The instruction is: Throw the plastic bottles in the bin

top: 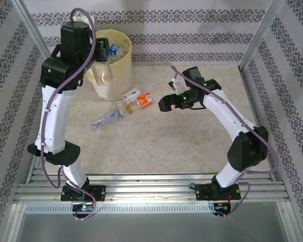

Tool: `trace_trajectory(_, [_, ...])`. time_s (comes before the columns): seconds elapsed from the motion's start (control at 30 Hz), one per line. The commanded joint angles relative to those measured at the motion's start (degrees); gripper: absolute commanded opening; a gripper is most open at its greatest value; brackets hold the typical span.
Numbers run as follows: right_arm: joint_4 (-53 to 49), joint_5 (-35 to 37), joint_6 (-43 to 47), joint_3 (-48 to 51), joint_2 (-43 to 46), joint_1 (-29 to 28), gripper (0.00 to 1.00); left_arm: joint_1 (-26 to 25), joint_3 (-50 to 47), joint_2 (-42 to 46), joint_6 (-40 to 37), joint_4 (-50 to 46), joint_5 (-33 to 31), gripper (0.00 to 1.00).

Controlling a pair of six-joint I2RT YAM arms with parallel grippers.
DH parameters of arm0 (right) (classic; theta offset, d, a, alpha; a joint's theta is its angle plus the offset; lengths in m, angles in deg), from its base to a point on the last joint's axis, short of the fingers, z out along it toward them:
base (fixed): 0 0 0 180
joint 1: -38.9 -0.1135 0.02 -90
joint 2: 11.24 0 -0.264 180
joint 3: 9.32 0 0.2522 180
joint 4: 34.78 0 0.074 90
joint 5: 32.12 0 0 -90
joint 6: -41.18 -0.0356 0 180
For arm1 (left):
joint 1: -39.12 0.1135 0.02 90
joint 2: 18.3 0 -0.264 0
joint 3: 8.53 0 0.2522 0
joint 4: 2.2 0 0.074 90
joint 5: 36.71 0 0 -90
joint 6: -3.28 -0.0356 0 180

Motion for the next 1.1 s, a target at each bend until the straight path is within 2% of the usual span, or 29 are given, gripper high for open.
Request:
trace_trajectory(0.0, [-2.79,0.84,1.25,-3.90,-2.09,0.49,0.98,1.34,1.96,0.64,-3.43,13.25,-1.30,0.00])
trace_trajectory(0.37, [-4.15,0.85,1.74,-8.34,-5.66,0.95,0.98,1.42,-0.85,2.73,-6.33,37.90,-1.04,0.00])
trace_trajectory(0.7, [-4.65,0.58,1.78,-9.68,-6.18,1.46,0.98,0.26,-1.56,4.67,-14.61,48.13,2.28,0.00])
trace_trajectory(1.07, [-4.47,0.36,0.94,-10.25,-6.82,1.54,0.98,-1.23,-15.98,12.73,-22.50,65.01,6.73,0.00])
